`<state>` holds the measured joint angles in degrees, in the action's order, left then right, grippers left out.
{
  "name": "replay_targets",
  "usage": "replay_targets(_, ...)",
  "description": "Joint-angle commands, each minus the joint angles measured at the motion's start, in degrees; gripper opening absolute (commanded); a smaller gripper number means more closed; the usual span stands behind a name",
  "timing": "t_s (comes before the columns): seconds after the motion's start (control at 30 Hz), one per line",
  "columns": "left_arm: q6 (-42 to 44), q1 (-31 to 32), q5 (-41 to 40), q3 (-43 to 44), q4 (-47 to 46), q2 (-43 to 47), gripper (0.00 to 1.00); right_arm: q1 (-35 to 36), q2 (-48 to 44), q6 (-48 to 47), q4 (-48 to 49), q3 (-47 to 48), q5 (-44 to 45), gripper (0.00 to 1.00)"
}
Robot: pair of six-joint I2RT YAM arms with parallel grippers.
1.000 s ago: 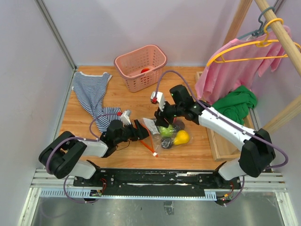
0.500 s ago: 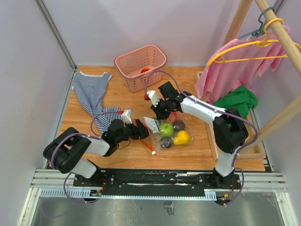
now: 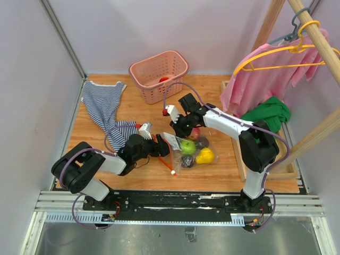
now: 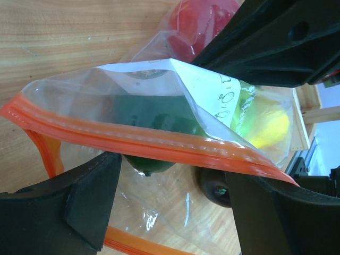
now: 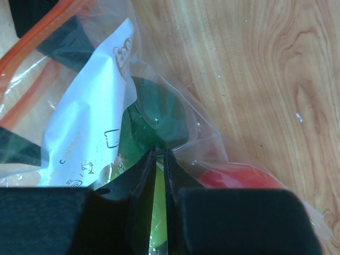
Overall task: Open the zip-top bag and remove the fake food
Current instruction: Pick up the fake fruit from the zipper food storage bag.
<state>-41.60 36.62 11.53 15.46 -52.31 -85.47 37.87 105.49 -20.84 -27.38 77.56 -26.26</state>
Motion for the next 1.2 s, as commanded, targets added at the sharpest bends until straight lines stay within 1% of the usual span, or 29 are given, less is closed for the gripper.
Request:
replay_targets(0.0,1.2,1.6,-3.1,1.9,1.0,-1.0,0.82,-0.6,1.7,-0.8,-2.9,0.7,-5.6,0.12)
replay_targets(0.27,1.3,2.5,-6.2,3.7,5.9,-1.1,0.85,-0.4,3.3,-1.0,-4.0,1.2,-9.9,0.11)
replay_targets(0.5,1.3,2.7,-6.2,4.4,6.2,-1.7,0.86,-0.1,4.6,-0.7,-4.9,1.9,-13.2,0.11)
replay_targets(0.57,1.2,2.8,-6.1,4.4,6.2,-1.9,0.84,-0.1,4.6,-0.7,-5.0,2.0,-12.9,0.11)
replay_targets(0.63,1.0,2.8,-6.2,4.3,6.5,-1.7,0.79,-0.2,4.3,-0.6,-5.1,2.1,-12.2,0.11)
replay_targets(0.73,0.7,2.8,-6.3,4.0,7.1,-0.7,0.69,-0.6,3.4,-0.7,-5.1,2.1,-11.5,0.12)
replay_targets(0.8,0.6,2.8,-6.1,3.8,7.8,1.0,0.58,-1.0,2.6,-0.9,-5.1,2.1,-11.2,0.14)
replay_targets(0.83,0.6,2.8,-6.1,3.6,8.5,1.9,0.50,-1.3,2.1,-0.9,-5.1,2.0,-10.9,0.14)
replay_targets(0.9,0.6,2.8,-6.0,3.2,10.2,4.4,0.42,-1.8,1.0,-1.2,-5.1,1.9,-10.5,0.19)
replay_targets(1.03,1.2,2.8,-6.0,2.4,15.5,10.3,0.37,-2.9,-1.3,-1.6,-5.1,1.5,-10.2,0.24)
replay_targets(1.17,2.0,2.8,-5.9,2.0,22.6,15.8,0.34,-3.4,-4.0,-2.4,-5.1,0.9,-10.6,0.31)
